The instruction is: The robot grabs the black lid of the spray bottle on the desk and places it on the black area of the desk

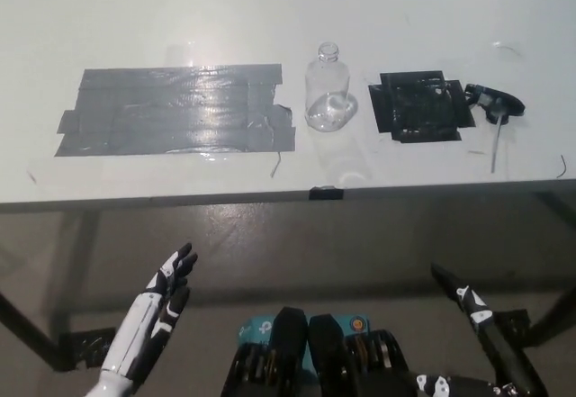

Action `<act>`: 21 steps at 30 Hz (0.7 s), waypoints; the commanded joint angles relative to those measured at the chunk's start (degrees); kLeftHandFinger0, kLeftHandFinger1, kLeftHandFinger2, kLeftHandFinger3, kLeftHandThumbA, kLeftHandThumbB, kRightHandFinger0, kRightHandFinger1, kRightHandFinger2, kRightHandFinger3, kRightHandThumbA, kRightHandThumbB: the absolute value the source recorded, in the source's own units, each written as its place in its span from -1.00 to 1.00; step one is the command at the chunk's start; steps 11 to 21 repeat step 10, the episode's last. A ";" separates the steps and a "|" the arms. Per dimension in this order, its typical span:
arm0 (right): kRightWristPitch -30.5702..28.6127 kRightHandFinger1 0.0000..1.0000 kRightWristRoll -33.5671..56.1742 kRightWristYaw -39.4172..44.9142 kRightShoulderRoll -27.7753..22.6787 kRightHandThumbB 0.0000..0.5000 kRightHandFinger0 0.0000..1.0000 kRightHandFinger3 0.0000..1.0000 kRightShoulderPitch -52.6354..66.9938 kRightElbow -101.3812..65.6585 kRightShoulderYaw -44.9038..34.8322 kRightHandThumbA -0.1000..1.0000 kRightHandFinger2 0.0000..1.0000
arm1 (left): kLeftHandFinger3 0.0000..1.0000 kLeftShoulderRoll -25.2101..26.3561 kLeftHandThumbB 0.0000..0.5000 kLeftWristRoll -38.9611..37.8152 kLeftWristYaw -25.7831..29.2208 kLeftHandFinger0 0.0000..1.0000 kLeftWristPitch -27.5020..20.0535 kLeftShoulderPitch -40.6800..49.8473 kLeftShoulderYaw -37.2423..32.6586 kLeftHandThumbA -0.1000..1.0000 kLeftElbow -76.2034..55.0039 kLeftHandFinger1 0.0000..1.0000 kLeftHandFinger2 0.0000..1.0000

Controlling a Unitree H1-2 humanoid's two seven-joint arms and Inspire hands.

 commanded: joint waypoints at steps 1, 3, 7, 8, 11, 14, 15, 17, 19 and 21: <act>-6.73 1.00 0.06 -3.19 -0.25 0.14 1.00 1.00 -0.38 1.05 0.32 0.97 1.00 | 1.00 -0.09 -0.68 -1.03 0.30 1.00 -3.32 0.99 0.30 1.00 -0.29 1.00 1.00; -7.03 1.00 1.13 -3.02 -0.17 0.14 1.00 1.00 -0.68 2.08 0.39 0.93 1.00 | 1.00 -0.23 -0.61 -1.07 0.59 1.00 -3.38 1.70 0.53 1.00 0.13 1.00 1.00; -7.55 1.00 0.29 -3.21 0.07 0.18 1.00 1.00 0.15 2.35 1.39 0.98 1.00 | 1.00 -0.27 -0.69 -1.56 1.07 1.00 -5.06 4.40 0.99 1.00 0.72 1.00 1.00; -7.51 1.00 0.26 -3.33 0.13 0.15 1.00 1.00 0.10 2.42 1.60 0.97 1.00 | 1.00 -0.38 -0.66 -1.78 1.20 1.00 -5.50 4.72 1.18 1.00 1.09 1.00 1.00; -7.54 1.00 0.88 -3.28 0.23 0.18 1.00 1.00 0.67 2.43 1.69 0.96 1.00 | 1.00 -0.46 -0.64 -1.61 1.34 1.00 -6.02 5.57 1.15 1.00 1.37 1.00 1.00; -7.54 1.00 0.88 -3.28 0.23 0.18 1.00 1.00 0.67 2.43 1.69 0.96 1.00 | 1.00 -0.46 -0.64 -1.61 1.34 1.00 -6.02 5.57 1.15 1.00 1.37 1.00 1.00; -7.54 1.00 0.88 -3.28 0.23 0.18 1.00 1.00 0.67 2.43 1.69 0.96 1.00 | 1.00 -0.46 -0.64 -1.61 1.34 1.00 -6.02 5.57 1.15 1.00 1.37 1.00 1.00; -7.54 1.00 0.88 -3.28 0.23 0.18 1.00 1.00 0.67 2.43 1.69 0.96 1.00 | 1.00 -0.46 -0.64 -1.61 1.34 1.00 -6.02 5.57 1.15 1.00 1.37 1.00 1.00; -7.54 1.00 0.88 -3.28 0.23 0.18 1.00 1.00 0.67 2.43 1.69 0.96 1.00 | 1.00 -0.46 -0.64 -1.61 1.34 1.00 -6.02 5.57 1.15 1.00 1.37 1.00 1.00; -7.54 1.00 0.88 -3.28 0.23 0.18 1.00 1.00 0.67 2.43 1.69 0.96 1.00 | 1.00 -0.46 -0.64 -1.61 1.34 1.00 -6.02 5.57 1.15 1.00 1.37 1.00 1.00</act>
